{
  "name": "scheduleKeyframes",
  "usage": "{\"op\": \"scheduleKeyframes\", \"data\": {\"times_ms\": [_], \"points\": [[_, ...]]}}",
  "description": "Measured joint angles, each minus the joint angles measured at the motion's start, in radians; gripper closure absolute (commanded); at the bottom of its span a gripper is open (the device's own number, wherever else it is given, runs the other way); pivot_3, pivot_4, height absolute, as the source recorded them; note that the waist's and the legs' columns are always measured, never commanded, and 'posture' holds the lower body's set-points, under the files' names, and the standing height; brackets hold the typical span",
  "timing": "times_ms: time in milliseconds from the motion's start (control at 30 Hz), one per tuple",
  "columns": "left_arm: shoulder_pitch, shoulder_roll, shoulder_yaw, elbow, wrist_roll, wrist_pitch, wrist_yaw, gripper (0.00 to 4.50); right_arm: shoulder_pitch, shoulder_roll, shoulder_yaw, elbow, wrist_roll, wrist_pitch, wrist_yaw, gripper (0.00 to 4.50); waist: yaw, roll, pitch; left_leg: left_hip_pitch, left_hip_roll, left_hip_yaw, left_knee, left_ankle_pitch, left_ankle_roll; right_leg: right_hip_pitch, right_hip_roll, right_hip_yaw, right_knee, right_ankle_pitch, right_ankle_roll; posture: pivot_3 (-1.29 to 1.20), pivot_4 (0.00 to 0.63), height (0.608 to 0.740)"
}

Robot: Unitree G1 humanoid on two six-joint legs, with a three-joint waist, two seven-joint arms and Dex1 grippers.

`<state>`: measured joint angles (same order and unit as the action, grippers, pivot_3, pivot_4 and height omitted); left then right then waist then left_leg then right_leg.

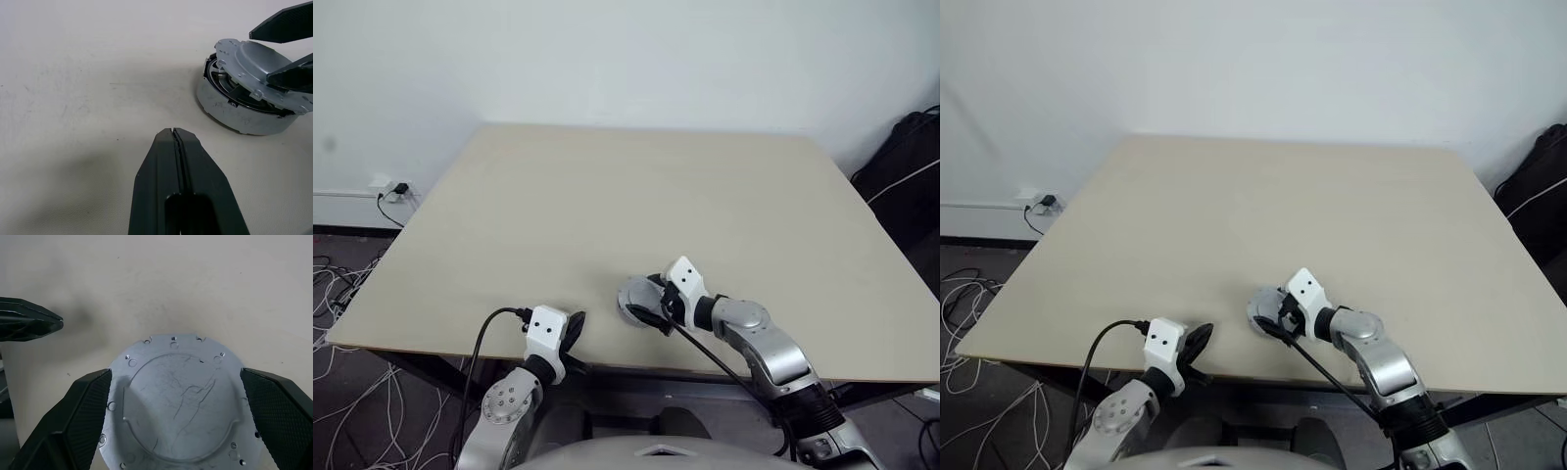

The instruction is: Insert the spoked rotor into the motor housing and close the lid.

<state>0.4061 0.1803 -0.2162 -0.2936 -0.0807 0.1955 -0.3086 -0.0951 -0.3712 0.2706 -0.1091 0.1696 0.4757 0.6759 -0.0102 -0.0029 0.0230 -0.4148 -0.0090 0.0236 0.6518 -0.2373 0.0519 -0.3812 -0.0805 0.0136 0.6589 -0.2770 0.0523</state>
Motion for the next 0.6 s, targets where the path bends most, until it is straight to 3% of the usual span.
{"op": "scheduleKeyframes", "data": {"times_ms": [167,333,600], "points": [[-0.001,-0.003,-0.009,-0.005,0.002,0.001,0.009,4.46,-0.010,0.004,0.003,0.035,-0.022,0.012,-0.019,0.01,0.000,0.000,0.000,0.000,0.000,0.000,0.000,0.000,0.000,0.000,0.000,0.000,0.000,0.000,0.000,0.00,0.000,0.740],[0.000,-0.002,-0.010,-0.005,0.002,-0.002,0.014,4.46,-0.020,0.020,0.011,0.056,-0.049,0.010,-0.044,1.30,0.001,0.000,0.000,0.000,0.000,0.000,0.000,0.000,0.000,0.000,0.000,0.000,0.000,0.000,0.000,0.00,0.000,0.740],[-0.001,0.006,0.012,0.030,-0.004,-0.048,-0.007,4.46,-0.003,0.042,-0.015,0.052,-0.024,0.012,-0.058,1.30,0.000,0.000,0.000,0.000,0.000,0.000,0.000,0.000,0.000,0.000,0.000,0.000,0.000,0.000,0.000,0.00,0.000,0.740]]}}
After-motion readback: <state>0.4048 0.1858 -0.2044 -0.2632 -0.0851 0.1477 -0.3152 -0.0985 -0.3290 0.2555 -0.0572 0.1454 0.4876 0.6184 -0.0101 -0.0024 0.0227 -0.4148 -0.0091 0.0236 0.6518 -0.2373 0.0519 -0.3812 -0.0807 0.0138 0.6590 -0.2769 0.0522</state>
